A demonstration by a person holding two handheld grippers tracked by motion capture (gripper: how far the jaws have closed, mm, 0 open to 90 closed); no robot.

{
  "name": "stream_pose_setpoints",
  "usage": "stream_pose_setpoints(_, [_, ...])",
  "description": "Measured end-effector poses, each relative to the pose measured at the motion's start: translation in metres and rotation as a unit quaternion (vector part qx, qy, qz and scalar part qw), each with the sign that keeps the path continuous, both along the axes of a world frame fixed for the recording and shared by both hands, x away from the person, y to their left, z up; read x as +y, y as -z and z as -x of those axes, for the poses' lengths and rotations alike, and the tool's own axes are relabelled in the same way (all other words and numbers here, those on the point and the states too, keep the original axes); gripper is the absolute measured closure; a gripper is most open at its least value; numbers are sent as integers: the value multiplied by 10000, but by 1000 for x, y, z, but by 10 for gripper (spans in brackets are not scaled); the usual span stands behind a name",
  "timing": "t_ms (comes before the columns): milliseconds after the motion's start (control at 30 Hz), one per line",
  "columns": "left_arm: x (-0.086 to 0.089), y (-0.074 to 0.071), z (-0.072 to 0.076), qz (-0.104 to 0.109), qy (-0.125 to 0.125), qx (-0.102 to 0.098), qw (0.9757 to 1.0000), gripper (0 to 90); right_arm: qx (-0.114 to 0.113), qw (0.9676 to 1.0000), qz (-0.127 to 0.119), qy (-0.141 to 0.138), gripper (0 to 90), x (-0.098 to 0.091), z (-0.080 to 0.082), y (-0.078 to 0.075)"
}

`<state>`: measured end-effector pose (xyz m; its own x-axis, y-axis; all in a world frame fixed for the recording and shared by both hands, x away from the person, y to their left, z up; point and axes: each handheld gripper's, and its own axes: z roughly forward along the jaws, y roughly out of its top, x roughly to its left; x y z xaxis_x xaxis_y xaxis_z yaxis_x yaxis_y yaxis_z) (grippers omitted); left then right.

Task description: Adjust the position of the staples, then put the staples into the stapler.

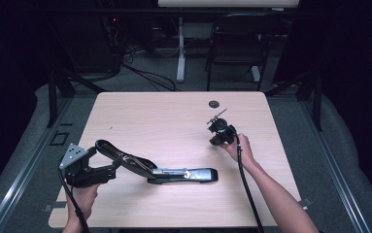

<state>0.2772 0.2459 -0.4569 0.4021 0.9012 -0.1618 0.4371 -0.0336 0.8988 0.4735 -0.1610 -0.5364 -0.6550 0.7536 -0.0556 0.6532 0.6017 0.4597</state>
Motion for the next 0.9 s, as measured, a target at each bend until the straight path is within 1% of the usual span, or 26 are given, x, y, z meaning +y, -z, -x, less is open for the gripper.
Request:
stream_pose_setpoints(100, [0, 0, 0, -4, 21, 9, 10000, 4, -5, 10000, -79, 34, 780, 1, 3, -2])
stream_pose_setpoints(133, [0, 0, -1, 5, 13, 7, 10000, 4, -30, 10000, -47, -2, 781, 0, 3, -2])
stream_pose_setpoints(167, [0, 0, -1, 7, 6, 18, 10000, 4, 15, 10000, -40, -7, 780, 0, 4, -4])
stream_pose_setpoints(200, [0, 0, -1, 7, 13, -8, 10000, 4, -3, 10000, -71, 17, 780, 0, 6, -4])
stream_pose_setpoints(233, [0, 0, -1, 2, 26, 2, 10000, 4, 42, 10000, -15, -20, 781, -1, 6, -6])
stream_pose_setpoints(267, [0, 0, -1, -14, 35, 6, 10000, 4, 41, 10000, -17, -21, 781, -1, 7, -6])
stream_pose_setpoints(333, [0, 0, -1, -26, 34, 18, 10000, 4, -14, 10000, -35, -2, 782, -2, 10, -8])
stream_pose_setpoints(433, [1, 0, -1, 27, 12, -13, 10000, 6, -5, 10000, -52, -13, 782, -3, 13, -13])
stream_pose_setpoints(467, [1, 0, -1, 37, 7, -29, 10000, 7, -55, 9999, -130, -6, 782, -3, 15, -14])
stream_pose_setpoints(533, [0, 0, -2, 3, 32, -4, 10000, 7, -57, 9999, -74, -79, 782, -4, 17, -17])
stream_pose_setpoints(567, [0, 0, -2, 7, 27, 1, 10000, 7, -75, 9998, -175, -76, 782, -4, 19, -18])
stream_pose_setpoints(600, [0, 1, -2, 1, 33, 12, 10000, 7, -44, 9999, -70, -140, 781, -5, 19, -20])
stream_pose_setpoints(667, [0, 1, -2, -7, 48, 36, 10000, 7, -80, 9997, -130, -168, 782, -5, 21, -22])
stream_pose_setpoints(700, [0, 1, -2, -7, 48, 29, 10000, 7, -39, 9998, -106, -193, 782, -5, 21, -23])
stream_pose_setpoints(767, [-1, 1, -2, 1, 48, 0, 10000, 7, -88, 9996, -142, -233, 782, -5, 23, -25])
stream_pose_setpoints(800, [-1, 0, -2, -41, 48, 28, 10000, 7, -101, 9995, -176, -244, 782, -5, 24, -25])
stream_pose_setpoints(867, [-1, 1, -2, -43, 58, 33, 10000, 7, -56, 9994, -177, -277, 782, -5, 26, -27])
stream_pose_setpoints(900, [-2, 2, -3, -48, 69, 47, 10000, 7, -89, 9992, -230, -308, 782, -4, 28, -27])
